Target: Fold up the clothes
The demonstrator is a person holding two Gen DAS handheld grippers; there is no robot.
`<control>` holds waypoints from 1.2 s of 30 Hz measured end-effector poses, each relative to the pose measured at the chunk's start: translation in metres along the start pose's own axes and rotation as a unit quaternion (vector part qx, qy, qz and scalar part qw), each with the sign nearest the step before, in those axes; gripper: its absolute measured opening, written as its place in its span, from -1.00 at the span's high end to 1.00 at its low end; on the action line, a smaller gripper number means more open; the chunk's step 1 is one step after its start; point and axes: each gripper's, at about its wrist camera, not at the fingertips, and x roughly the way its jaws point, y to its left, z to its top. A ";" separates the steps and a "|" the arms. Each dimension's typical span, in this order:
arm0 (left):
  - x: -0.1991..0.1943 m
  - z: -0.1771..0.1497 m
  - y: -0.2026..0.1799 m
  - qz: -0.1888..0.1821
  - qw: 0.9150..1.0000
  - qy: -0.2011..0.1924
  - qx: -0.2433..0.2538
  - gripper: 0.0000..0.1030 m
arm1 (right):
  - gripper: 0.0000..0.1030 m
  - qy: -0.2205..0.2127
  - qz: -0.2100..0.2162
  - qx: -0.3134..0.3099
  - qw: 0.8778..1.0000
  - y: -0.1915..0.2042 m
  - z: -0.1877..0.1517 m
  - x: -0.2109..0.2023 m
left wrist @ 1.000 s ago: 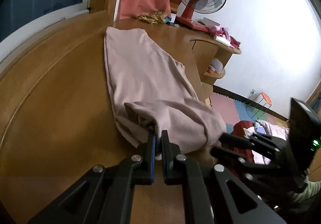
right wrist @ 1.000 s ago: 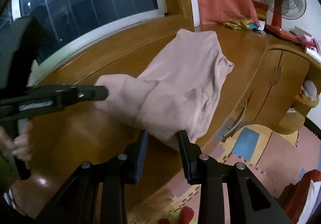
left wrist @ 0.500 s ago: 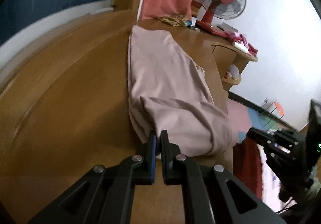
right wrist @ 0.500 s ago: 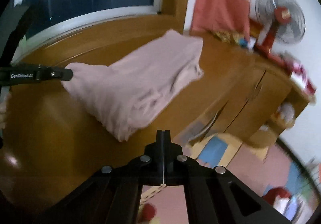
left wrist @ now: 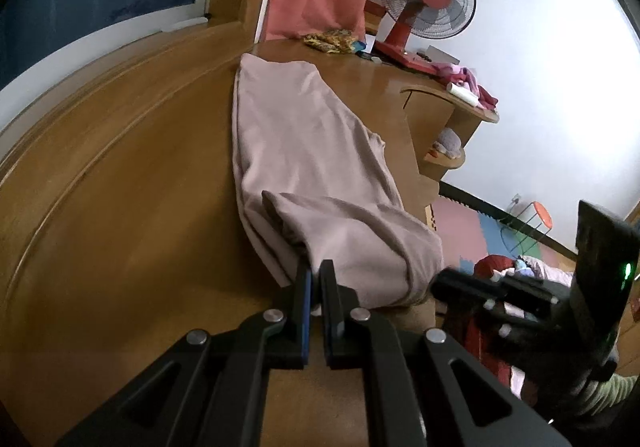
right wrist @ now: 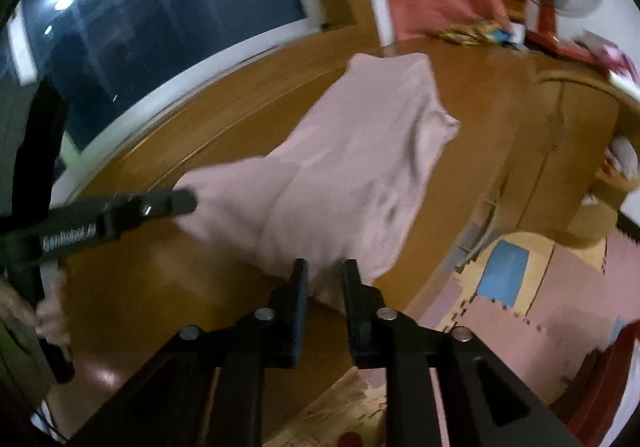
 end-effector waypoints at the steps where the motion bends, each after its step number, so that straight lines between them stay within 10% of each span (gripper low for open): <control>1: 0.001 -0.001 -0.001 0.001 1.000 0.001 0.004 0.94 | 0.47 0.003 0.002 0.007 1.000 -0.003 0.002 0.003; 18: 0.002 -0.005 0.019 0.014 1.000 -0.006 -0.022 0.94 | 0.85 -0.027 -0.095 -0.174 0.980 0.032 0.024 0.013; 22: 0.002 -0.013 0.018 0.013 1.000 -0.003 -0.028 0.98 | 0.85 -0.004 -0.075 -0.104 0.992 0.009 0.015 0.018; 28: -0.003 -0.011 0.018 -0.009 1.000 0.000 -0.017 1.00 | 0.47 0.010 -0.014 -0.043 0.999 -0.003 -0.005 0.013; 31: -0.003 -0.020 0.006 -0.010 1.000 0.007 0.029 0.99 | 0.12 0.015 -0.018 -0.081 0.996 0.011 -0.023 0.013; 36: -0.003 -0.040 -0.007 -0.013 0.996 0.018 0.091 0.65 | 0.11 0.016 -0.059 -0.175 0.983 0.029 -0.039 0.024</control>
